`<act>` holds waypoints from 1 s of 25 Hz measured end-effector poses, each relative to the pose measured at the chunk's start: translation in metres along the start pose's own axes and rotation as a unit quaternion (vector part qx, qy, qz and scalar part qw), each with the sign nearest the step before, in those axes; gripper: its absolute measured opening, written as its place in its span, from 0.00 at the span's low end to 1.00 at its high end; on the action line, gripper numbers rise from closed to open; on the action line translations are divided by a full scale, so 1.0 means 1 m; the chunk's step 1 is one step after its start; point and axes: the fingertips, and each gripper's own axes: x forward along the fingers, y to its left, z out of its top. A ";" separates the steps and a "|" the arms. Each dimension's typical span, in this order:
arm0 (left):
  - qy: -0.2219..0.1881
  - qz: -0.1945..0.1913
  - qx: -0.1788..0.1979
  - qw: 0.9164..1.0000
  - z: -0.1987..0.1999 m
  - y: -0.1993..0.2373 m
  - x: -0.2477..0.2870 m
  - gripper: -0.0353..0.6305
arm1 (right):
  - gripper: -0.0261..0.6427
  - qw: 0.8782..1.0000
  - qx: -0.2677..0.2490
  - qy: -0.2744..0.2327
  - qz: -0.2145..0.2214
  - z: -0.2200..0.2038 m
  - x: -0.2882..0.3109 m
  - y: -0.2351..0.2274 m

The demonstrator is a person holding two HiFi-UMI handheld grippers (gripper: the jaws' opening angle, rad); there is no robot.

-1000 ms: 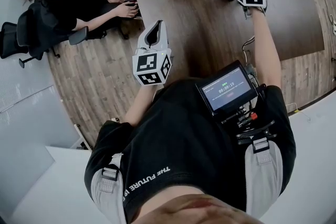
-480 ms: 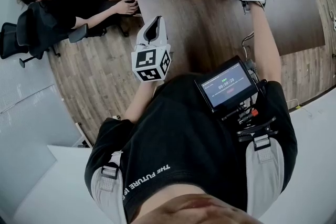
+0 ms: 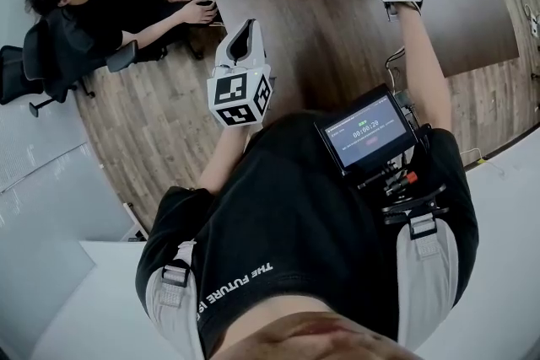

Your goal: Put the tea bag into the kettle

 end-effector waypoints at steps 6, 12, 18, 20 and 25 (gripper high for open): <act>-0.006 -0.016 0.003 1.000 -0.006 -0.003 0.004 0.08 | 0.06 1.000 -0.008 -0.017 0.010 -0.008 -0.022 0.019; -0.022 -0.040 0.003 0.999 0.012 -0.022 -0.048 0.08 | 0.05 0.999 -0.009 -0.044 0.021 -0.003 -0.116 0.054; -0.037 -0.080 0.012 0.996 0.018 -0.048 -0.080 0.08 | 0.05 0.997 0.015 -0.077 0.010 -0.013 -0.194 0.079; -0.032 -0.092 0.016 0.995 0.014 -0.052 -0.076 0.08 | 0.05 0.996 0.028 -0.080 0.007 -0.022 -0.202 0.084; -0.016 -0.125 0.027 0.992 -0.001 -0.062 -0.059 0.08 | 0.05 0.995 0.060 -0.084 -0.004 -0.046 -0.210 0.095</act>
